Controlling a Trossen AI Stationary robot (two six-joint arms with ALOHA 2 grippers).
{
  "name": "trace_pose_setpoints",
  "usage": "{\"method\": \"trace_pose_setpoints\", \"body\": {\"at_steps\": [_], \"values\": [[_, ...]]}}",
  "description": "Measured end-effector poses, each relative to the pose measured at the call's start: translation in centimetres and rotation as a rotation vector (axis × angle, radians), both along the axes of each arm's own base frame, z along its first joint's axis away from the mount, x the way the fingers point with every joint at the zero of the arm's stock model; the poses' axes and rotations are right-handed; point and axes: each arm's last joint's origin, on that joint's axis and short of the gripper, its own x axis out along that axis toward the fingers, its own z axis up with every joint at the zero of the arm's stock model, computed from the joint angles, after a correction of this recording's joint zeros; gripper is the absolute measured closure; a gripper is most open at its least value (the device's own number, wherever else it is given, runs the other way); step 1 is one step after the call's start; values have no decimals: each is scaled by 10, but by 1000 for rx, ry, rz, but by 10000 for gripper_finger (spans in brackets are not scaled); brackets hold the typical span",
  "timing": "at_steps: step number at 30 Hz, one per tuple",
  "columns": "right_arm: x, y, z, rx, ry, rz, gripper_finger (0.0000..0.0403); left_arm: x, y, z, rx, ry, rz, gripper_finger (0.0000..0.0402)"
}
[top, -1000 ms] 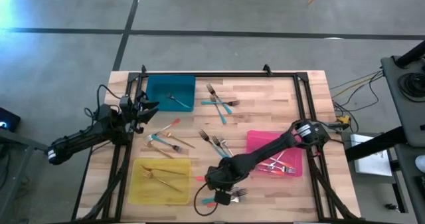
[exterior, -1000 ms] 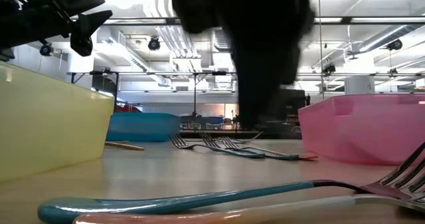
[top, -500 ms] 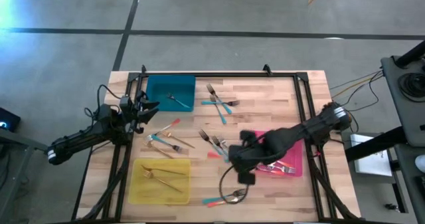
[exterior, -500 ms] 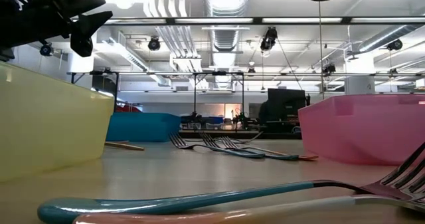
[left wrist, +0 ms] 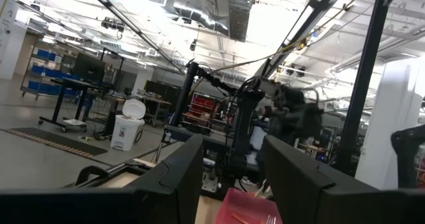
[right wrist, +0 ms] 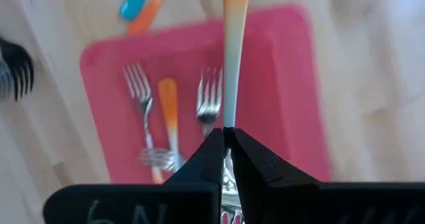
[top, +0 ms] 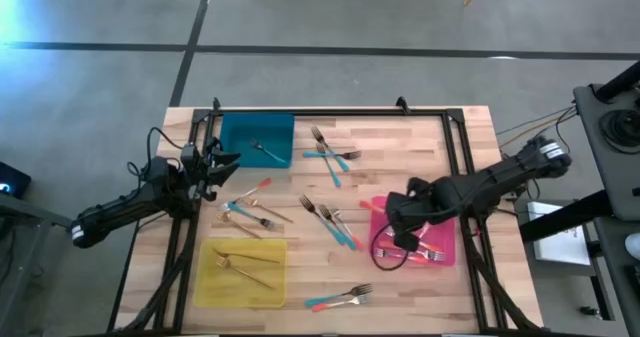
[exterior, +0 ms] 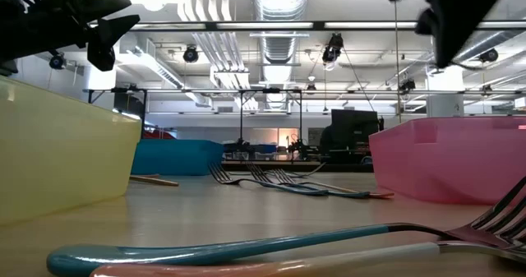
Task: Sort silverware by color (type)
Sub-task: Put the orange fork into the red bin, then put the blue fork into the blue bin
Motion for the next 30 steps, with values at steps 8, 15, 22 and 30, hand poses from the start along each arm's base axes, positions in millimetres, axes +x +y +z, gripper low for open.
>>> {"method": "trace_pose_setpoints", "body": {"at_steps": [8, 15, 22, 30], "values": [[-27, -4, -36, 107, -19, -99, 390, 0, 0, 0, 0, -1, 0, 260], [-36, -8, -58, 85, 59, -166, 390, 0, 0, 0, 0, -1, 0, 260], [-30, -6, -58, 121, 13, -167, 357, 0, 0, 0, 0, -1, 0, 260], [-22, -2, -42, 155, -53, -161, 294, 0, 0, 0, 0, -1, 0, 260]]}}
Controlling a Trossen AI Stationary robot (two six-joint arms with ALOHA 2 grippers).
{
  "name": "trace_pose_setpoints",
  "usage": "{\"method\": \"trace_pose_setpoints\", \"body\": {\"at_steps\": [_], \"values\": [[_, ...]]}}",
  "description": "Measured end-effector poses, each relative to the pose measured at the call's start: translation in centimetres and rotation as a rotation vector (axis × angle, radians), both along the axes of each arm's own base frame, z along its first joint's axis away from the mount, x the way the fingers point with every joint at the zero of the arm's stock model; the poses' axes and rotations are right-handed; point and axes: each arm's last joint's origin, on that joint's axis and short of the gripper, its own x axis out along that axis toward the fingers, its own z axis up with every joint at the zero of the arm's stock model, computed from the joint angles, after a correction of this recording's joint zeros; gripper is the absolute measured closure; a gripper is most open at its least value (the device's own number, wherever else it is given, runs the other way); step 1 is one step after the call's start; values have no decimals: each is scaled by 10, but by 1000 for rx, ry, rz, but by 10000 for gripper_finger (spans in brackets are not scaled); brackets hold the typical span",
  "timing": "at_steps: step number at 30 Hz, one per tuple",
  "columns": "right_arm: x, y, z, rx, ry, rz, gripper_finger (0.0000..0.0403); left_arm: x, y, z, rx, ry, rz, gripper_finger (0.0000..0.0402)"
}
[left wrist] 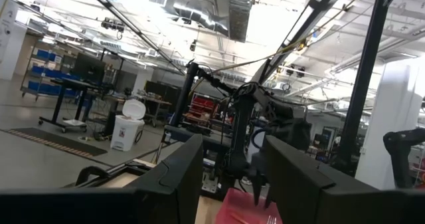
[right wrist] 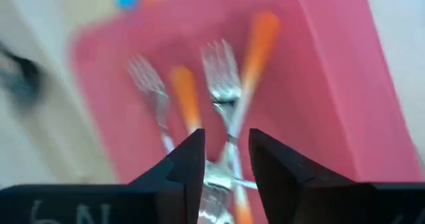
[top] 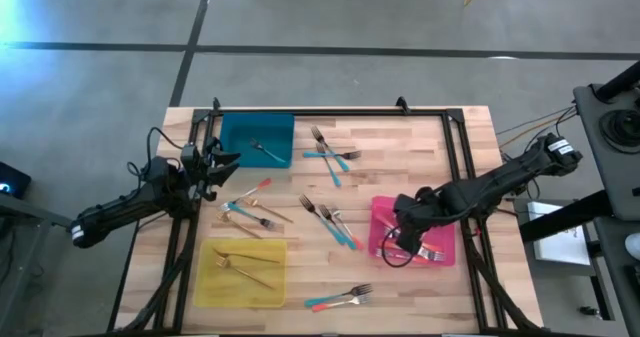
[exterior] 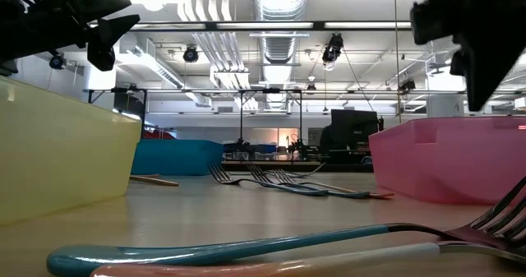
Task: Sort silverware by color (type)
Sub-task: Put the blue fork into the blue bin
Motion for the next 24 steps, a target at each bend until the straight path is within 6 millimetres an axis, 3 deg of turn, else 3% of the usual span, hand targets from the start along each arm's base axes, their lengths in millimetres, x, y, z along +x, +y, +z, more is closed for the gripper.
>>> {"method": "trace_pose_setpoints", "body": {"at_steps": [5, 9, 12, 17, 24], "values": [[24, 9, 18, 51, -210, 67, 297, 0, 0, 0, 0, 0, 0, 260], [51, 24, 18, 42, -347, 217, 309, 0, 0, 0, 0, 0, 0, 260], [71, 38, 5, 22, -335, 355, 314, 0, 0, 0, 0, 0, 0, 260], [106, 55, -20, 29, -248, 440, 311, 0, 0, 0, 0, 0, 0, 260], [146, 84, -32, 110, -213, 570, 311, 0, 0, 0, 0, 0, 0, 260]]}}
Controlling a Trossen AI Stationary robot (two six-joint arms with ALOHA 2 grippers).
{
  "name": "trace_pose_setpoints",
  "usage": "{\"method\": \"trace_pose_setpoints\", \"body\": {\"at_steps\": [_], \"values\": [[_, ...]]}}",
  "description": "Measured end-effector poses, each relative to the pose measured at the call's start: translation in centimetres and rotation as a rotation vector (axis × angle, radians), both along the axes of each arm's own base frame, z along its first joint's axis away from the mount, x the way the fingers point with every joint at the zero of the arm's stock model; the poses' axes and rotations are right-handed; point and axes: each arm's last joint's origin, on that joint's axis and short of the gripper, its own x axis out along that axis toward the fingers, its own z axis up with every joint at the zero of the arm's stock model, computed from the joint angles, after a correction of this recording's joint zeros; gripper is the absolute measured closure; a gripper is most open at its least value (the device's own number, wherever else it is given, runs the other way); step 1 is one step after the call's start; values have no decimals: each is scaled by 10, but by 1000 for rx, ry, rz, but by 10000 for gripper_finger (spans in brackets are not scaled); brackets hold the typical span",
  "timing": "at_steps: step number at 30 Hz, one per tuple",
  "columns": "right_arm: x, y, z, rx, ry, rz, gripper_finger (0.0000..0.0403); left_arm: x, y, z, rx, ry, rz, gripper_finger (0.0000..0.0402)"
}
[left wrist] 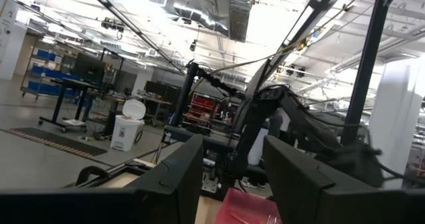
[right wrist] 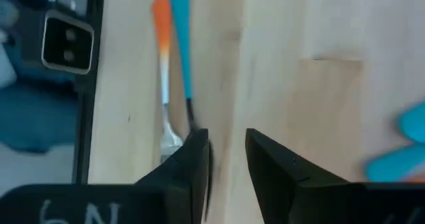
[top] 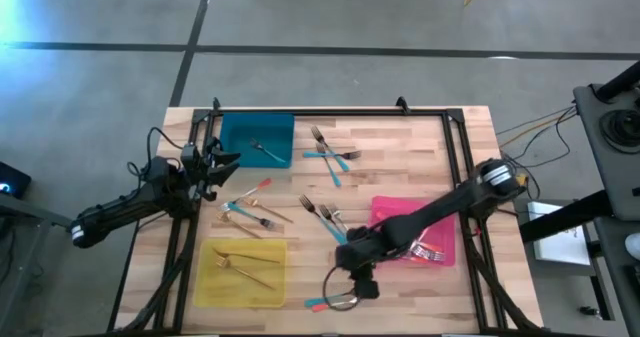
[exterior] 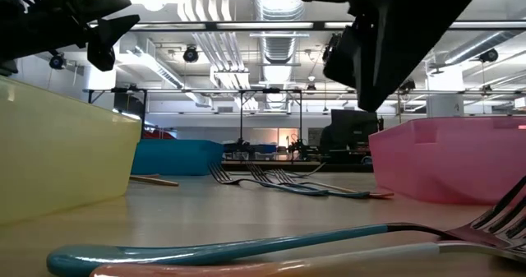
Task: Sort silverware by color (type)
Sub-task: Put the blue fork into the blue bin
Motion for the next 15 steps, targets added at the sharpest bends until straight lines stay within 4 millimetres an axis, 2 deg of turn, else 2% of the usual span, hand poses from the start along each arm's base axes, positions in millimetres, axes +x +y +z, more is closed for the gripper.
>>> {"method": "trace_pose_setpoints", "body": {"at_steps": [9, 15], "values": [[20, 35, -24, -38, 63, 88, 322, 0, 0, 0, 0, 1, 0, 260], [24, 48, -38, -55, 84, 122, 313, 0, 0, 0, 0, 1, 0, 260]]}}
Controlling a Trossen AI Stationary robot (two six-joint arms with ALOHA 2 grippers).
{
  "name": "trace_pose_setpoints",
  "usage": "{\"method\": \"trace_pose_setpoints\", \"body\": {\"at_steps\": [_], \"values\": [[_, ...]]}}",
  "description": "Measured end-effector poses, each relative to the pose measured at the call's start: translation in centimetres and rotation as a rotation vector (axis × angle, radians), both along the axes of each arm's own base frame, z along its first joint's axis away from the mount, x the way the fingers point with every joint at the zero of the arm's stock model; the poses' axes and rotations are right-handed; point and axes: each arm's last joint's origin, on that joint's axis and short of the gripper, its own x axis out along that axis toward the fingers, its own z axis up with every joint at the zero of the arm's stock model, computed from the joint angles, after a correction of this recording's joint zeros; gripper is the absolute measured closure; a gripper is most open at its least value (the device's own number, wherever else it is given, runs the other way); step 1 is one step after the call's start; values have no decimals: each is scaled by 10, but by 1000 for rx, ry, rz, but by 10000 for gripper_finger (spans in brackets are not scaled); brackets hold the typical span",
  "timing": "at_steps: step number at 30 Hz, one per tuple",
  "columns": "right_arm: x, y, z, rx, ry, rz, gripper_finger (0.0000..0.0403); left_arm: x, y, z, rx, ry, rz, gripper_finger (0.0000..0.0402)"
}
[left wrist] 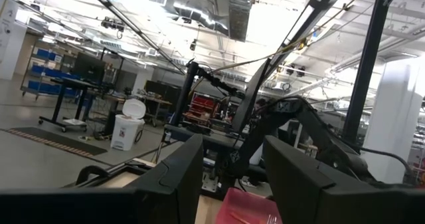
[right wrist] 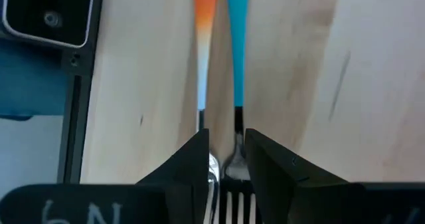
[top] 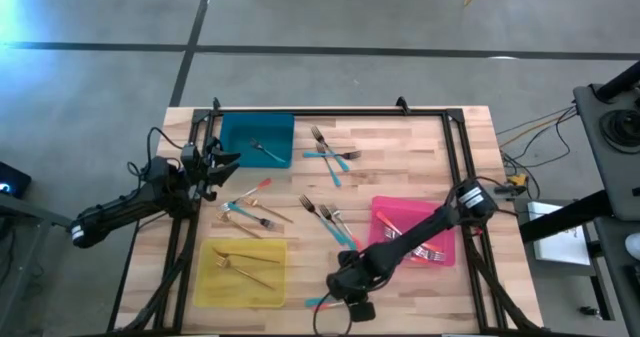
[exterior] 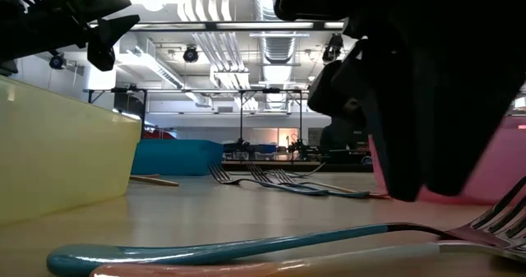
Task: Sort silverware by color (type)
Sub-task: Put the blue fork into the blue bin
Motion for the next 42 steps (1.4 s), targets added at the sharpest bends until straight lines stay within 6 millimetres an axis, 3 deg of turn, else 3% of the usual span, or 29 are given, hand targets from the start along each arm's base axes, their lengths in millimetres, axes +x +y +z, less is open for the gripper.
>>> {"method": "trace_pose_setpoints", "body": {"at_steps": [19, 28, 32, 38, 42], "values": [[3, 4, -23, -57, 13, 17, 327, 0, 0, -1, -3, 7, 0, 260], [7, 3, -18, -108, -36, 47, 347, 0, 0, -1, -3, 7, 0, 260], [10, 2, -16, -114, -51, 59, 385, 0, 0, -1, -3, 6, 0, 260], [10, 3, -15, -108, -47, 47, 391, 0, 0, -1, -3, 6, 0, 260], [8, 2, -5, -95, -62, 44, 392, 0, 0, -1, -3, 6, 0, 260]]}}
